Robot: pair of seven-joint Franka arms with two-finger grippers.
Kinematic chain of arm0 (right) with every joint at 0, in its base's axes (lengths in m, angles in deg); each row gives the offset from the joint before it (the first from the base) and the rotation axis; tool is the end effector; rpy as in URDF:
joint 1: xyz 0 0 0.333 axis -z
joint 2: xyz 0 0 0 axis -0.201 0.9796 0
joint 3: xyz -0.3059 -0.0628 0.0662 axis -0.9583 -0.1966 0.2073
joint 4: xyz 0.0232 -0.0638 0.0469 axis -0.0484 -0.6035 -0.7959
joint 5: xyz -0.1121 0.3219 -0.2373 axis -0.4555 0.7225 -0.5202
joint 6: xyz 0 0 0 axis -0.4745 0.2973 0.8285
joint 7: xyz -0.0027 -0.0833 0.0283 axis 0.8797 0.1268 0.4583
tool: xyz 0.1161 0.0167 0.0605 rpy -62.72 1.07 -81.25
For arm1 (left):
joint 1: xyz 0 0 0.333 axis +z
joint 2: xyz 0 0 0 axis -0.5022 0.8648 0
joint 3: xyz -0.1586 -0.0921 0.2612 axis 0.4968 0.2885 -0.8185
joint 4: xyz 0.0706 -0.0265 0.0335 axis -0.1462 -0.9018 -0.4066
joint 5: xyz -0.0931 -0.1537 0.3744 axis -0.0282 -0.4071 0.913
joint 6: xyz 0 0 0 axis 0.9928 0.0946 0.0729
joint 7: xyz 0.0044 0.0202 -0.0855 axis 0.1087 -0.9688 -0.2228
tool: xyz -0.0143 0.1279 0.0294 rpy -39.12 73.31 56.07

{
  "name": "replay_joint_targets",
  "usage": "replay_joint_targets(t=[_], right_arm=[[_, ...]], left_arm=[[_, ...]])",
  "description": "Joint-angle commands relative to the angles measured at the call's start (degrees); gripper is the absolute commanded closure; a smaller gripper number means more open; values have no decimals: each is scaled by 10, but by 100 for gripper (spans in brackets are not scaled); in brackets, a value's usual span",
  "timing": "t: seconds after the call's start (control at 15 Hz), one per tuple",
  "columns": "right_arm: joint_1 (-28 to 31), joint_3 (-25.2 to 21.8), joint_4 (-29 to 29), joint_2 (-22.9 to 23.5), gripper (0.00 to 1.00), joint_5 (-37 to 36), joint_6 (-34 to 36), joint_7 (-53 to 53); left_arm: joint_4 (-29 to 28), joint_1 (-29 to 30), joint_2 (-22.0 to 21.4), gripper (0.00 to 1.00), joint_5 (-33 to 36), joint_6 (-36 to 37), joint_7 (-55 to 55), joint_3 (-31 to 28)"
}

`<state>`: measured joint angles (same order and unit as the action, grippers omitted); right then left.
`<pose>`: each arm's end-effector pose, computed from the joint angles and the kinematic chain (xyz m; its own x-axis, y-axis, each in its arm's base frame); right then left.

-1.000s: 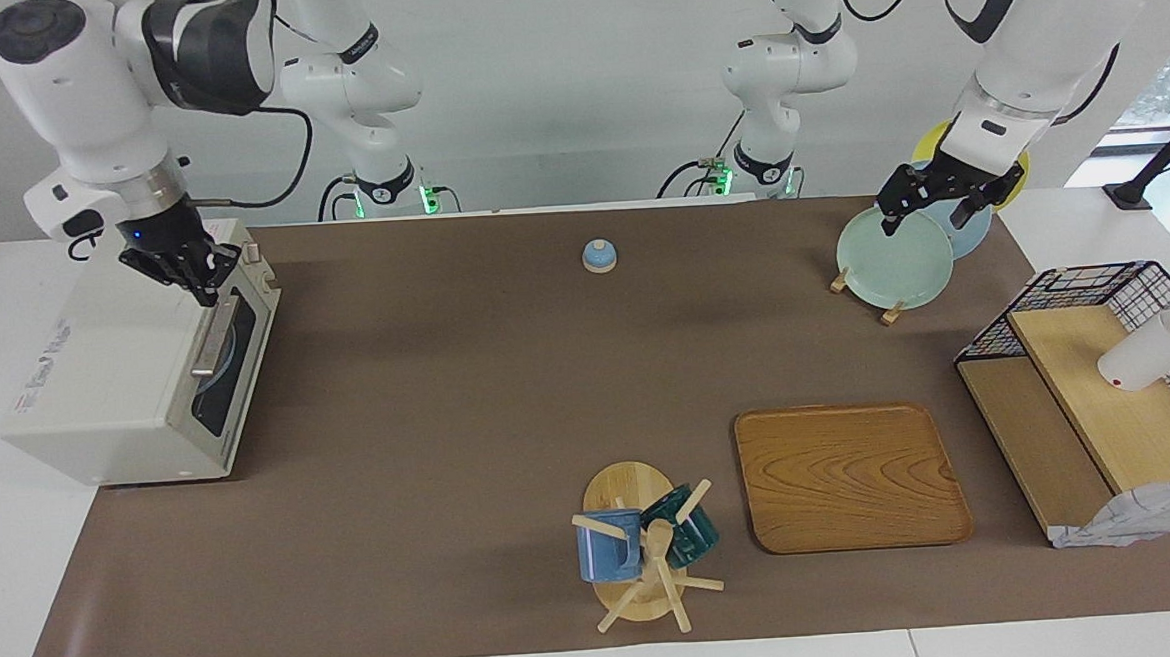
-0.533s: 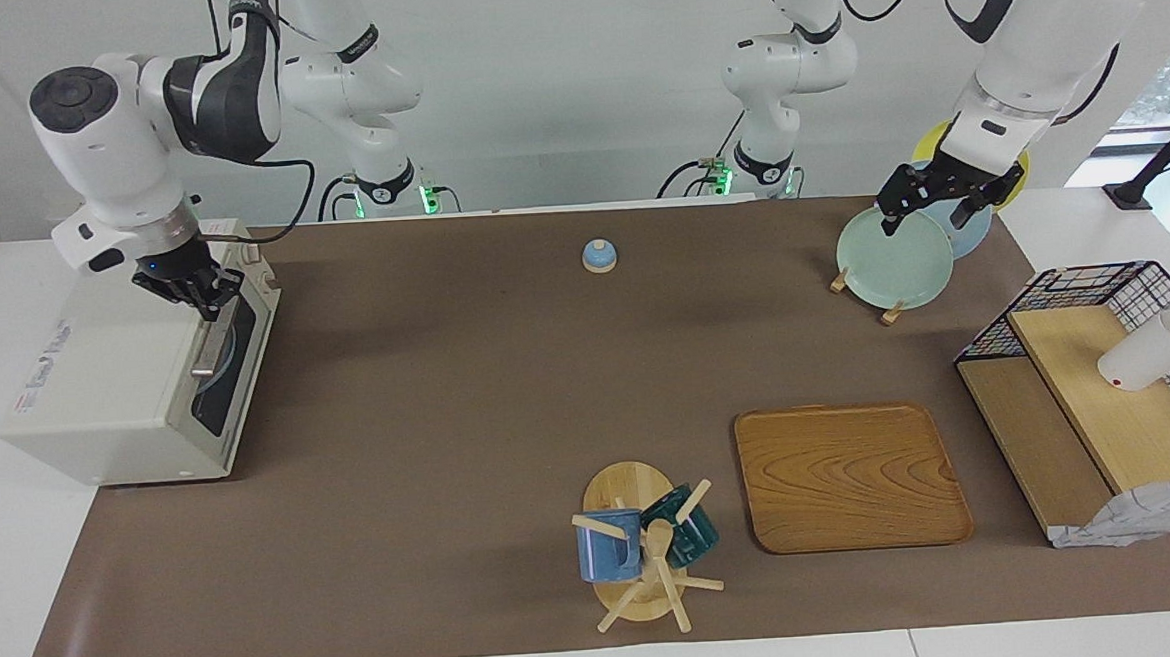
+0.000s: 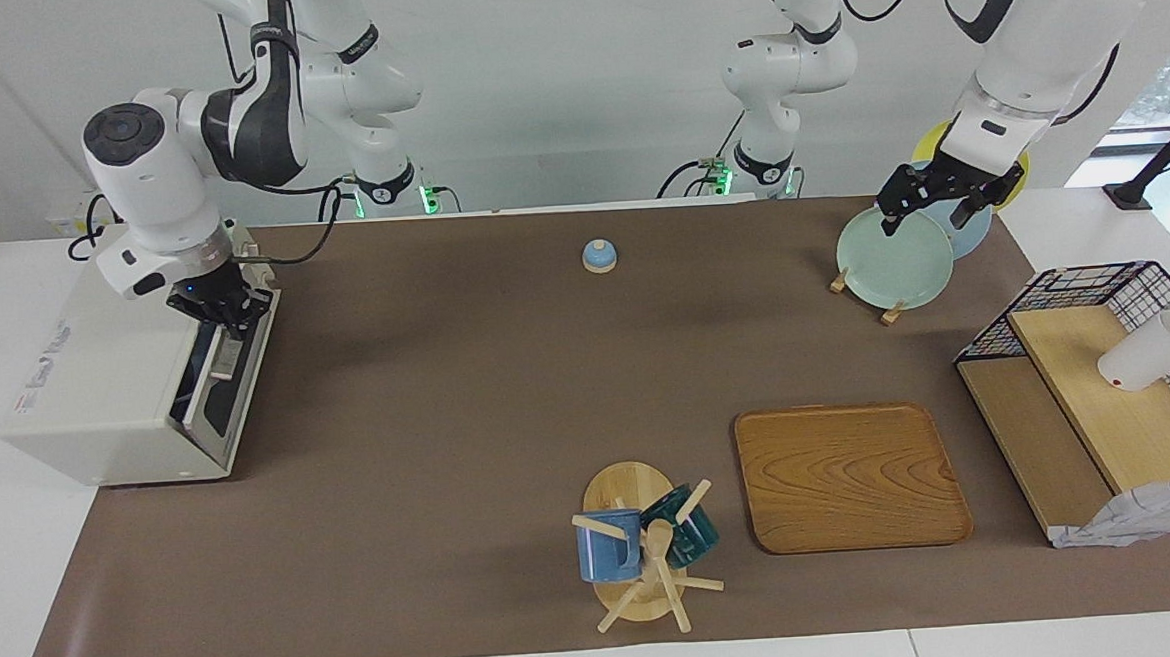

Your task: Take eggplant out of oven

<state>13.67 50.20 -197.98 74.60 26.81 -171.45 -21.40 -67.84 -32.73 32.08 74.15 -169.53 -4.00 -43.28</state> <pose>0.5487 -0.0737 0.4249 0.9977 -0.0660 -0.0131 -0.0637 -0.9895 0.1299 0.5561 -0.0444 0.5780 0.9980 -0.0335 -0.0530 -0.0331 -0.9994 0.0097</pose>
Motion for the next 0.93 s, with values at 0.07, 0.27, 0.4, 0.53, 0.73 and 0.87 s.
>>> replay_joint_targets(t=[0.07,0.27,0.4,0.53,0.73,0.87], right_arm=[[-10,-1,-19,64,100,45,-98,7],[-27,-1,-54,70,100,49,-169,7],[-41,-1,-58,90,100,50,-186,7],[-42,-1,-57,102,100,52,-203,7],[-58,0,-57,114,100,52,-215,11],[-63,0,-57,113,100,52,-211,36]], left_arm=[[-3,0,-7,0,0,0,0,-2],[-3,0,-7,0,0,0,0,-2],[-3,0,-7,0,0,0,0,-2],[-3,0,-7,0,0,0,0,-2],[-3,0,-7,0,0,0,0,-2],[-3,0,-7,0,0,0,0,-2]])
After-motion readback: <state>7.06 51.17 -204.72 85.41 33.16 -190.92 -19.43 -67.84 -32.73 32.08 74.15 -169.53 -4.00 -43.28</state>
